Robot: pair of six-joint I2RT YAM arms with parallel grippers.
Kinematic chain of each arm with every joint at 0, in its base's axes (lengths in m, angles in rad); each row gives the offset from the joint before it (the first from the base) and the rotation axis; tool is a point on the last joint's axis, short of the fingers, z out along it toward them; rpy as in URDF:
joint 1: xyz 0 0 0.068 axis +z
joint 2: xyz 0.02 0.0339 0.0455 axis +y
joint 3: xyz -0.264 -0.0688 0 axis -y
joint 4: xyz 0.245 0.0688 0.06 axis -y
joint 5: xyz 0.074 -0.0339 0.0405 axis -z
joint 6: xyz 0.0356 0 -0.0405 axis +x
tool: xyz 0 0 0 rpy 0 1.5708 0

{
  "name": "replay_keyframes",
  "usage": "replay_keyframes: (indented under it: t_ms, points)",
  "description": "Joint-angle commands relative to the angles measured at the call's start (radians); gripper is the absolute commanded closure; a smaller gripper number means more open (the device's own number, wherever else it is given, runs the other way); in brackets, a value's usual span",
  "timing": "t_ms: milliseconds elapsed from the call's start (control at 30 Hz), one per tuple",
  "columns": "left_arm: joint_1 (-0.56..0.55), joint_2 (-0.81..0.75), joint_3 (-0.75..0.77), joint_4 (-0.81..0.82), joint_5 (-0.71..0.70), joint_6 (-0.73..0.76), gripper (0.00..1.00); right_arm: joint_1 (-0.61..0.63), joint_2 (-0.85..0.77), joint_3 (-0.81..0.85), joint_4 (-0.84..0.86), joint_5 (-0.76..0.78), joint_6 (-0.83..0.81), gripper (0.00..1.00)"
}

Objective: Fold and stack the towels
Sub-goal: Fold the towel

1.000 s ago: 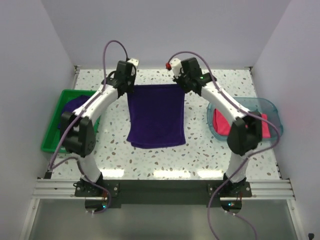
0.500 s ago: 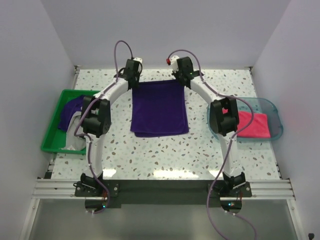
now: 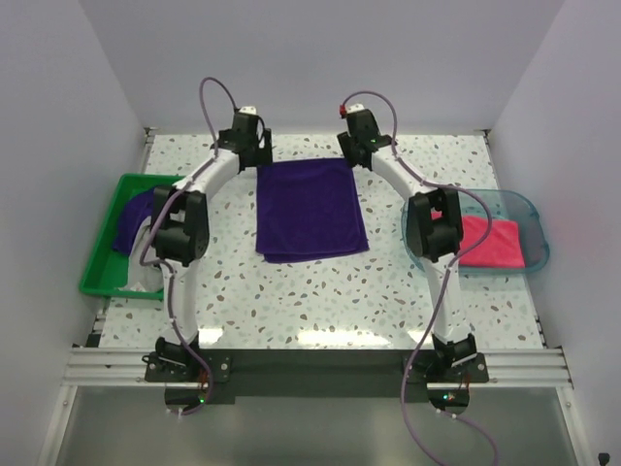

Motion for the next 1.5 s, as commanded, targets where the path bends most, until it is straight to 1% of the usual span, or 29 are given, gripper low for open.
replay_keyframes:
  t_ms: [0, 33, 67, 100, 133, 167, 200, 233, 267, 300, 333, 367, 400, 433, 467, 533, 567, 667, 900, 1200, 1300, 1367, 1400, 1467]
  points:
    - [0.001, -0.202, -0.037, -0.086, 0.035, -0.113, 0.00, -0.001, -0.175, -0.052, -0.142, -0.015, 0.226, 0.34]
    - [0.001, -0.233, -0.104, -0.100, 0.061, -0.146, 0.00, -0.001, -0.229, -0.106, -0.170, -0.040, 0.259, 0.35]
    - [0.001, -0.355, -0.269, -0.129, 0.128, -0.184, 0.00, -0.001, -0.302, -0.229, -0.241, -0.113, 0.382, 0.41]
    - [0.001, -0.356, -0.270, -0.129, 0.129, -0.185, 0.00, -0.001, -0.324, -0.231, -0.254, -0.129, 0.384, 0.41]
    - [0.001, -0.385, -0.313, -0.135, 0.148, -0.188, 0.00, -0.002, -0.352, -0.265, -0.262, -0.156, 0.438, 0.47]
    - [0.001, -0.442, -0.359, -0.135, 0.168, -0.189, 0.00, -0.001, -0.375, -0.304, -0.264, -0.185, 0.463, 0.51]
    - [0.001, -0.467, -0.438, -0.135, 0.207, -0.192, 0.00, -0.001, -0.417, -0.377, -0.264, -0.225, 0.491, 0.54]
    - [0.001, -0.491, -0.477, -0.138, 0.227, -0.192, 0.02, -0.001, -0.439, -0.419, -0.253, -0.259, 0.541, 0.57]
    - [0.000, -0.532, -0.514, -0.132, 0.251, -0.191, 0.04, -0.001, -0.459, -0.462, -0.242, -0.299, 0.560, 0.62]
    - [-0.002, -0.554, -0.584, -0.127, 0.306, -0.189, 0.06, -0.001, -0.482, -0.540, -0.212, -0.324, 0.583, 0.64]
    - [-0.002, -0.573, -0.618, -0.117, 0.325, -0.191, 0.10, -0.001, -0.516, -0.581, -0.187, -0.372, 0.629, 0.67]
    - [0.000, -0.603, -0.679, -0.112, 0.361, -0.194, 0.12, -0.001, -0.534, -0.623, -0.161, -0.402, 0.647, 0.69]
    - [0.000, -0.616, -0.706, -0.108, 0.379, -0.197, 0.15, 0.001, -0.545, -0.690, -0.124, -0.414, 0.664, 0.70]
    - [-0.002, -0.626, -0.732, -0.089, 0.397, -0.202, 0.22, 0.003, -0.559, -0.717, -0.110, -0.422, 0.693, 0.72]
    - [-0.002, -0.643, -0.779, -0.075, 0.424, -0.206, 0.26, 0.004, -0.562, -0.761, -0.095, -0.425, 0.704, 0.73]
    - [-0.003, -0.646, -0.810, -0.054, 0.449, -0.217, 0.35, 0.006, -0.562, -0.789, -0.073, -0.433, 0.729, 0.76]
    - [-0.005, -0.642, -0.827, -0.054, 0.457, -0.219, 0.37, 0.006, -0.564, -0.800, -0.067, -0.436, 0.735, 0.77]
    - [-0.016, -0.628, -0.853, -0.043, 0.472, -0.223, 0.38, 0.007, -0.564, -0.855, -0.040, -0.445, 0.753, 0.78]
    - [-0.029, -0.605, -0.879, -0.020, 0.468, -0.232, 0.39, 0.007, -0.547, -0.910, 0.012, -0.479, 0.773, 0.78]
    - [-0.043, -0.588, -0.895, -0.020, 0.462, -0.225, 0.41, 0.009, -0.551, -0.925, 0.005, -0.479, 0.773, 0.78]
    - [-0.048, -0.585, -0.898, -0.018, 0.458, -0.222, 0.46, 0.013, -0.554, -0.922, -0.004, -0.482, 0.772, 0.77]
    - [-0.052, -0.582, -0.898, -0.015, 0.460, -0.222, 0.47, 0.015, -0.553, -0.918, -0.018, -0.474, 0.770, 0.75]
    - [-0.052, -0.579, -0.896, -0.015, 0.460, -0.223, 0.50, 0.015, -0.551, -0.918, -0.023, -0.473, 0.770, 0.74]
    - [-0.054, -0.580, -0.895, -0.015, 0.460, -0.222, 0.50, 0.016, -0.554, -0.921, -0.035, -0.463, 0.770, 0.73]
